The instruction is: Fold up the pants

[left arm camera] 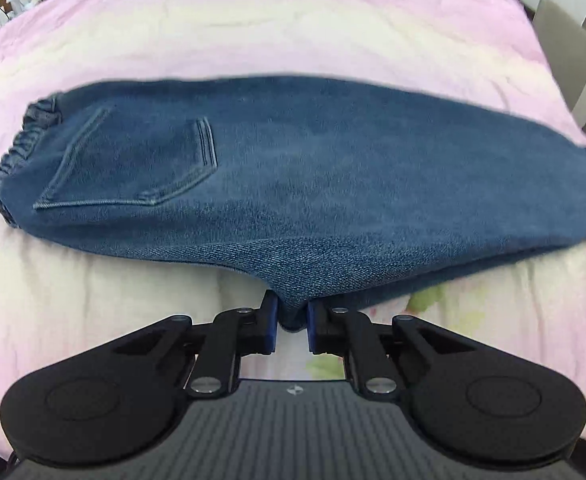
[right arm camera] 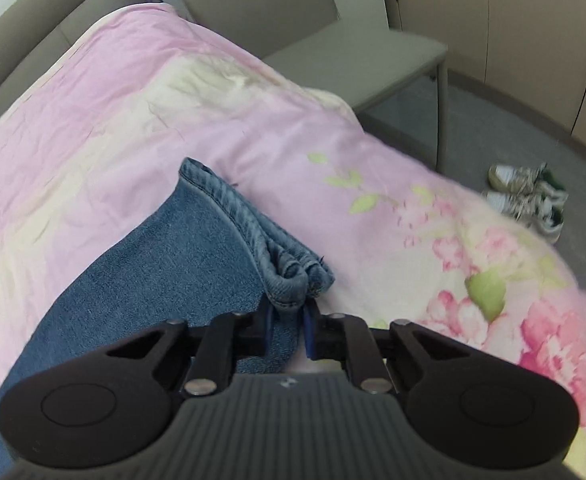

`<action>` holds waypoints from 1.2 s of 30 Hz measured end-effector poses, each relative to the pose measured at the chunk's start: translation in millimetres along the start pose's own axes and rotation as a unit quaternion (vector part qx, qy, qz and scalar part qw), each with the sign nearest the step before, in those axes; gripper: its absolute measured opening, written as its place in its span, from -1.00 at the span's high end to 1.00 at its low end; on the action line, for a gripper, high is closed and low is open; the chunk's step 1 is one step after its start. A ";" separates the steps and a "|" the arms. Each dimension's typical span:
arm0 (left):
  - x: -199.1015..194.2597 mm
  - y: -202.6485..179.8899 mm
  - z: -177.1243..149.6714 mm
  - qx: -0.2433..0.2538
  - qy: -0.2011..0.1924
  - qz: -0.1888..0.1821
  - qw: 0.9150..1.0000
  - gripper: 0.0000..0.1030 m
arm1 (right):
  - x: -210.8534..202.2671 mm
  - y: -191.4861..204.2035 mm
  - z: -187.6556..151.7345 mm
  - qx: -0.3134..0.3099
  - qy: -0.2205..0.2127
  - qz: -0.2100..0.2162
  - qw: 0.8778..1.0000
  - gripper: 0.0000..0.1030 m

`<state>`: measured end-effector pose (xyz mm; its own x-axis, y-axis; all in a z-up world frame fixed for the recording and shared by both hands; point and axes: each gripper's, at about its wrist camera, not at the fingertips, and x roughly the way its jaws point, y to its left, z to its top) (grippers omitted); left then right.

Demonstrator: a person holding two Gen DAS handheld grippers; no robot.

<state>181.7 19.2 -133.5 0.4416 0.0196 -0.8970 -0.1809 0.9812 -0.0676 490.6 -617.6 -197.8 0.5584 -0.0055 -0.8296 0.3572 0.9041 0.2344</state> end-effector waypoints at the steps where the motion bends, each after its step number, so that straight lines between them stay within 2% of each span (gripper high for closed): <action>1: 6.8 -1.8 -3.2 0.002 0.012 0.004 1.000 0.71 | -0.3 1.7 0.2 -0.006 0.000 -0.006 1.000 0.87; 6: 46.4 9.2 -6.9 -0.016 0.070 -0.009 0.997 0.69 | 11.0 0.0 -4.3 -0.016 0.011 -0.017 1.000 0.86; 9: 45.7 15.8 -1.9 -0.008 0.089 -0.024 0.996 0.68 | 16.7 -2.7 -7.8 -0.017 0.012 -0.016 1.000 0.85; 10: 45.5 17.7 -0.7 -0.003 0.113 -0.020 0.993 0.95 | 17.4 -3.6 -7.8 -0.016 0.012 -0.014 1.000 0.85; 11: 45.5 20.6 -1.3 0.001 0.135 -0.019 0.991 0.98 | 17.6 -4.4 -7.5 -0.013 0.013 -0.013 1.000 0.85; 12: 40.9 25.0 -2.2 0.004 0.140 -0.024 0.990 0.98 | 17.8 -4.6 -7.2 -0.010 0.014 -0.011 1.000 0.85; 16: 8.6 26.1 6.3 0.042 0.110 -0.034 0.993 0.91 | 16.9 -7.2 -4.4 -0.007 0.021 -0.001 1.000 0.81; 19: -13.1 16.2 20.0 0.071 0.085 -0.045 0.993 0.82 | 12.7 -16.4 -2.9 0.017 0.027 0.004 0.999 0.60; 20: -19.6 12.0 25.1 0.081 0.076 -0.049 0.993 0.82 | 10.4 -19.4 -3.2 0.024 0.026 0.004 0.999 0.46; 24: -35.3 -11.2 43.8 0.107 0.048 -0.070 0.991 0.82 | 3.6 -28.4 -6.3 0.041 0.039 0.026 0.998 0.43; 27: -32.0 -29.7 57.3 0.127 0.038 -0.076 0.988 0.79 | 4.0 -32.4 -7.4 0.044 0.036 0.040 0.998 0.43; 31: -11.1 -59.5 68.4 0.138 0.035 -0.105 0.984 0.79 | 16.0 -40.8 -9.2 0.067 0.037 0.068 0.995 0.42; 36: 19.5 -111.3 77.9 0.179 0.048 -0.133 0.974 0.79 | 34.5 -43.8 -12.9 0.073 0.030 0.088 0.993 0.38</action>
<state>278.9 -74.7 -109.4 0.3445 -0.2450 -0.9062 0.2544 0.9536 -0.1611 484.5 -651.9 -243.2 0.5770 0.1768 -0.7974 0.3647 0.8178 0.4452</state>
